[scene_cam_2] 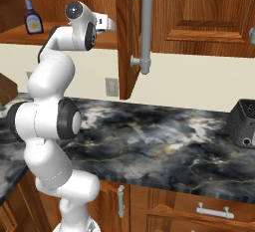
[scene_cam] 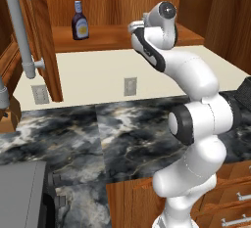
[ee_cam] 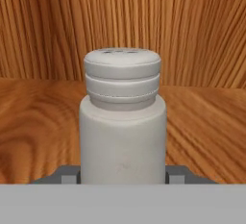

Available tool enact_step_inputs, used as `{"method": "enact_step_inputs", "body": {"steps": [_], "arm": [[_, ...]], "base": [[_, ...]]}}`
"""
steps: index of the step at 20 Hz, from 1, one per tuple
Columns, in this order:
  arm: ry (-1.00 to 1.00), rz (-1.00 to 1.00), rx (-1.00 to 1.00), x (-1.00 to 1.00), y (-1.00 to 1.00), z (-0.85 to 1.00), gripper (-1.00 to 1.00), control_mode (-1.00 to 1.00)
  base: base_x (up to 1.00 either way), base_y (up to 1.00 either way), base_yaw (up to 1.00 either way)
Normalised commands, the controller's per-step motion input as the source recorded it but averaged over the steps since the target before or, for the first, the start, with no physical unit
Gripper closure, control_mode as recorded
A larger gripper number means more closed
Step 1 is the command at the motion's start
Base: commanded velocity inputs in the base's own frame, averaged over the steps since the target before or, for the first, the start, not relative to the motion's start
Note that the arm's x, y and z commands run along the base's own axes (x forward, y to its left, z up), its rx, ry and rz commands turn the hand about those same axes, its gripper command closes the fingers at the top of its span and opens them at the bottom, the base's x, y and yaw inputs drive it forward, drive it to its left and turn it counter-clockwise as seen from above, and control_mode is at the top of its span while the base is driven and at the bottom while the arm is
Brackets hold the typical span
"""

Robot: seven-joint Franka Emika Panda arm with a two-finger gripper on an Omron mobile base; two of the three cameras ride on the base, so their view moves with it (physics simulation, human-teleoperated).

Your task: Move the condiment bottle and shaker from the cabinet to the dining counter.

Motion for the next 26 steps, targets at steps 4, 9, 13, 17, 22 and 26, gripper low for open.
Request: {"method": "enact_step_inputs", "body": {"steps": [4,9,13,17,22,26], "arm": [[-0.05,0.00,0.00,-0.41,0.00,0.00,1.00,-1.00],[-0.06,0.00,0.00,-1.00,0.00,0.09,1.00,-1.00],[-0.09,0.00,0.00,-1.00,-0.02,0.10,1.00,-1.00],[-0.06,0.00,0.00,-1.00,0.00,0.13,1.00,-1.00],[0.00,0.00,0.00,-1.00,0.00,0.02,1.00,-1.00],[0.00,0.00,0.01,-1.00,0.00,0.00,1.00,-1.00]], "base": [[0.00,0.00,0.00],[0.00,0.00,0.00],[0.00,0.00,0.00],[0.00,0.00,0.00],[0.00,0.00,0.00],[0.00,0.00,0.00]]}}
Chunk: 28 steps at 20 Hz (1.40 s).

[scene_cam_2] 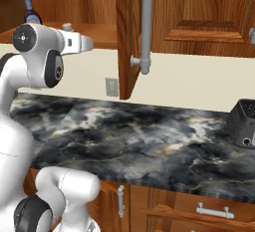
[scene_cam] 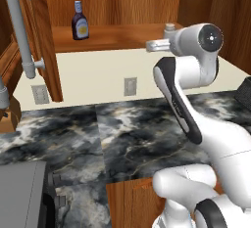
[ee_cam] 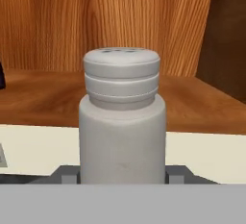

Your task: Move the condiment bottle and shaker from the cabinet to the dining counter.

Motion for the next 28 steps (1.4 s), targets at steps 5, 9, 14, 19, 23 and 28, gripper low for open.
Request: {"method": "enact_step_inputs", "body": {"steps": [5,9,14,19,23,28], "arm": [[0.00,0.00,0.02,-1.00,0.00,0.00,1.00,-1.00],[0.01,0.00,0.01,-1.00,0.00,-0.08,1.00,-1.00],[0.04,0.00,0.02,-0.87,-0.01,-0.12,1.00,-1.00],[0.04,0.00,0.05,-0.50,-0.05,-0.08,1.00,-1.00],[0.01,0.00,0.04,-0.07,-0.01,0.00,1.00,-1.00],[0.00,0.00,0.00,0.00,0.00,0.00,1.00,-1.00]], "base": [[0.00,0.00,0.00],[0.00,0.00,0.00],[0.00,0.00,0.00],[0.00,0.00,0.00],[0.00,0.00,0.00],[0.00,0.00,0.00]]}}
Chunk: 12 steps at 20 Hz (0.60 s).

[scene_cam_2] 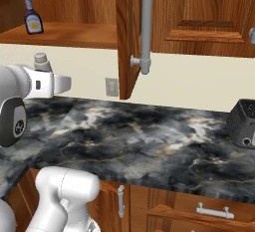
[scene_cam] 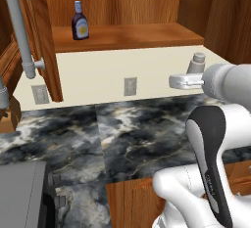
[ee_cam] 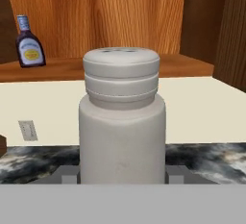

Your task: Move the condiment bottle and shaker from the cabinet to the dining counter.

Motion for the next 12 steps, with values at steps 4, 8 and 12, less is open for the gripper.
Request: {"method": "enact_step_inputs", "body": {"steps": [4,8,12], "arm": [[0.00,0.00,0.00,0.00,0.00,0.00,1.00,-1.00],[0.00,0.00,0.00,0.00,0.00,0.00,1.00,-1.00],[0.00,0.00,0.00,0.00,0.00,0.00,1.00,1.00]], "base": [[0.00,0.00,0.00],[0.00,0.00,0.00],[-0.20,-0.04,-0.04]]}}
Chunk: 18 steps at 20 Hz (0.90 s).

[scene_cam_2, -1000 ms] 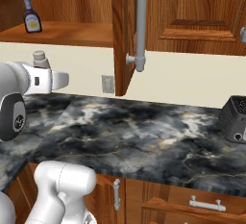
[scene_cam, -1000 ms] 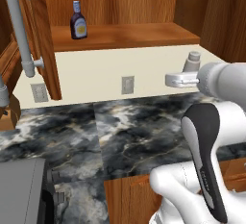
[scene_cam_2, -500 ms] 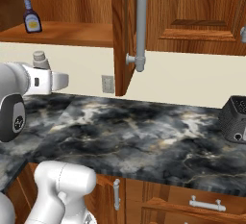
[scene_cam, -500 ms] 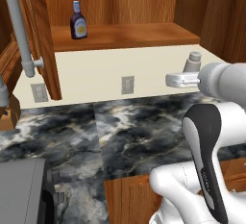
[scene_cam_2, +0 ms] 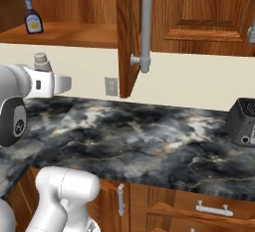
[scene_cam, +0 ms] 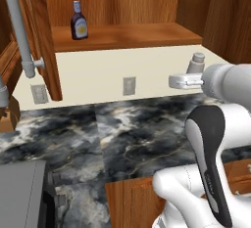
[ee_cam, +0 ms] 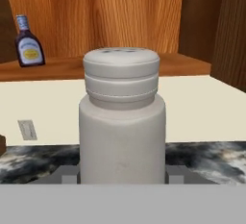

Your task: Move the condiment bottle and shaker from the cabinet to the dining counter.

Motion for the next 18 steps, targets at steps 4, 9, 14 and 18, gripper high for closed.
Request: {"method": "enact_step_inputs", "body": {"steps": [4,9,14,18], "arm": [[0.00,0.00,0.00,0.00,0.00,0.00,1.00,1.00],[0.00,0.00,0.00,0.00,0.00,0.00,1.00,1.00],[0.00,0.00,0.00,0.00,0.00,0.00,1.00,1.00],[0.00,0.00,0.00,0.00,0.00,0.00,1.00,1.00]], "base": [[-0.75,-0.47,-0.30],[-0.49,-0.40,-0.25],[-0.29,-0.49,-0.24],[-0.78,-0.74,-0.20]]}}
